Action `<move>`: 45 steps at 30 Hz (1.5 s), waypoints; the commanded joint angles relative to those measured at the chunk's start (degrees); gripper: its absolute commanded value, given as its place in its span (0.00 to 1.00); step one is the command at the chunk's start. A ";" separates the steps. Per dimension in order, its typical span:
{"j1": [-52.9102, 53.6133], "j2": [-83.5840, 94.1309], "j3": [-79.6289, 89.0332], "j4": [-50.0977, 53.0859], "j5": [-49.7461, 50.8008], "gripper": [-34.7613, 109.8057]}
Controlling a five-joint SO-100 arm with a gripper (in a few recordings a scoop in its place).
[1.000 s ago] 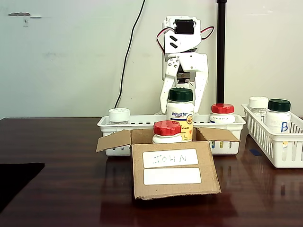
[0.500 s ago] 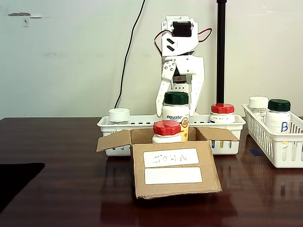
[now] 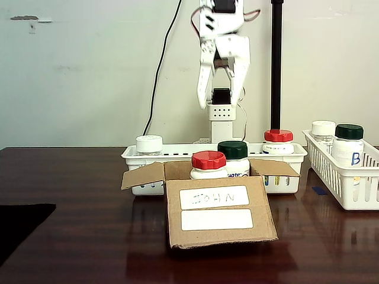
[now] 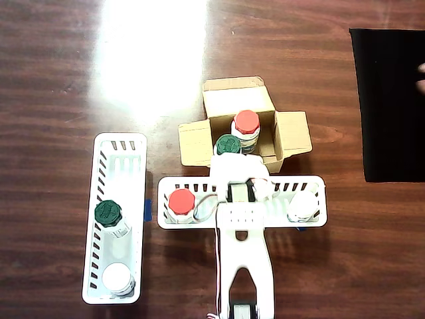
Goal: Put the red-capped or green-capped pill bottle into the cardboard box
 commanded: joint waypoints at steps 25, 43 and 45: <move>-3.16 82.53 51.06 20.30 -0.79 0.25; -21.18 90.70 71.98 5.62 -13.97 0.25; -22.06 90.70 74.88 2.37 -13.80 0.25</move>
